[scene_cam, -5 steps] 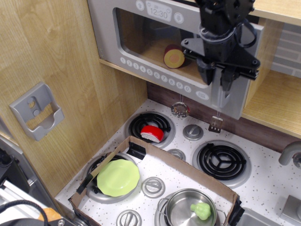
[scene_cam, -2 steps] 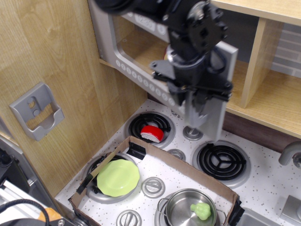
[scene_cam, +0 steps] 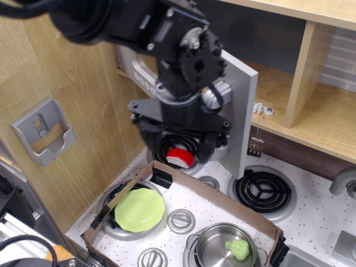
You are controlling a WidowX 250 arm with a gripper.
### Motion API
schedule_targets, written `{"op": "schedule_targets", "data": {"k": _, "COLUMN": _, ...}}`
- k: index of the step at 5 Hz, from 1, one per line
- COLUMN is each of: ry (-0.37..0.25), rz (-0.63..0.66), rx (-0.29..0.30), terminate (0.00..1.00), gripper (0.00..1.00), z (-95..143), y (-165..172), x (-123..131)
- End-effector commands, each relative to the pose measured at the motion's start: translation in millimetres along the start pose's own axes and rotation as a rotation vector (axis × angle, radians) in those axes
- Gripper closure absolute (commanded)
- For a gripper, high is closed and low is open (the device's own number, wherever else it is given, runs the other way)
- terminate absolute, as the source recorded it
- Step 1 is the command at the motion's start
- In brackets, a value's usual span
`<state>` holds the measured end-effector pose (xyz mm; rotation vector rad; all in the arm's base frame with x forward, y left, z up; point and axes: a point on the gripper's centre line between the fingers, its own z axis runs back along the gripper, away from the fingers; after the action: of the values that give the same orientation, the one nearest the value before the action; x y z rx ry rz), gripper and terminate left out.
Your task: Open microwave
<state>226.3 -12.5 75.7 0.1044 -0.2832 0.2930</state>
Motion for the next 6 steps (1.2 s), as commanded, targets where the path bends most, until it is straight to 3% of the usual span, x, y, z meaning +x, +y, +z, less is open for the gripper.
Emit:
{"op": "schedule_targets", "data": {"k": 1, "ry": 0.074, "rz": 0.228, "rx": -0.134, "terminate": 0.00, "gripper": 0.00, "z": 8, "y": -53, "x": -20}}
{"op": "schedule_targets", "data": {"k": 2, "ry": 0.023, "rz": 0.230, "rx": -0.199, "terminate": 0.00, "gripper": 0.00, "z": 11, "y": -98, "x": -12}}
{"op": "schedule_targets", "data": {"k": 3, "ry": 0.018, "rz": 0.180, "rx": -0.275, "terminate": 0.00, "gripper": 0.00, "z": 16, "y": -130, "x": 6}}
{"op": "schedule_targets", "data": {"k": 4, "ry": -0.027, "rz": 0.085, "rx": -0.336, "terminate": 0.00, "gripper": 0.00, "z": 21, "y": -150, "x": 25}}
{"op": "schedule_targets", "data": {"k": 6, "ry": -0.148, "rz": -0.189, "rx": -0.304, "terminate": 0.00, "gripper": 0.00, "z": 17, "y": -145, "x": 47}}
